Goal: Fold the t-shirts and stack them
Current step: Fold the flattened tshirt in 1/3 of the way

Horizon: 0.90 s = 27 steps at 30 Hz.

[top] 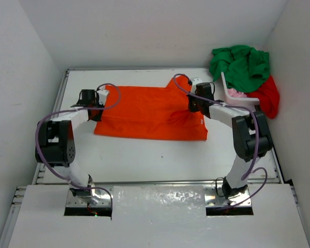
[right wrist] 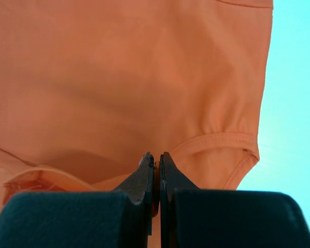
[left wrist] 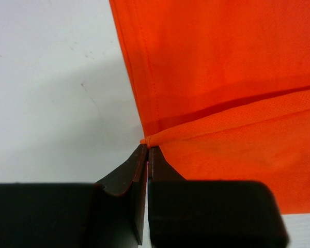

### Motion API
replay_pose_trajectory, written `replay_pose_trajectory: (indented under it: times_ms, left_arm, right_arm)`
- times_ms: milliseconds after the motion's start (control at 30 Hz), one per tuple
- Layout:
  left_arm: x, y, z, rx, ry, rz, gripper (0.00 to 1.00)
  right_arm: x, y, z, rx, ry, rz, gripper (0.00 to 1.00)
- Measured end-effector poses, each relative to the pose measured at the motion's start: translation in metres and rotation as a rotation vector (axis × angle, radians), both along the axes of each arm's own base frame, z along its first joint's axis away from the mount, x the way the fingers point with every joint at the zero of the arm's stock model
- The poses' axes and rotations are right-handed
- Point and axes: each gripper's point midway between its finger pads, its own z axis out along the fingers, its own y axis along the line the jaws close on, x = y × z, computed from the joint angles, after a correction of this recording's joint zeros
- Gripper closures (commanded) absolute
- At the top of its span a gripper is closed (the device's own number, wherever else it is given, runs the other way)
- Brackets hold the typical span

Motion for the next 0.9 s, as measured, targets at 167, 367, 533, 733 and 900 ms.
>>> replay_pose_trajectory:
  times_ms: [167, 367, 533, 733, 900]
  left_arm:
    - [-0.002, 0.004, -0.016, 0.013, 0.039, 0.026, 0.96]
    - [0.014, 0.011, -0.014, 0.035, 0.040, 0.061, 0.73]
    - [0.030, 0.017, 0.007, 0.048, -0.006, 0.087, 0.56]
    - [0.055, -0.004, 0.074, -0.028, -0.131, 0.029, 0.58]
    - [0.074, -0.117, 0.160, -0.145, -0.311, -0.254, 0.59]
  right_arm:
    - [0.009, -0.003, -0.013, -0.027, 0.043, -0.026, 0.70]
    - [0.057, -0.009, -0.012, -0.056, 0.079, -0.106, 0.47]
    - [0.090, -0.016, 0.022, -0.058, 0.030, -0.139, 0.46]
    - [0.062, -0.014, 0.057, 0.006, 0.024, -0.095, 0.96]
    - [0.002, 0.014, 0.042, 0.184, 0.113, -0.002, 1.00]
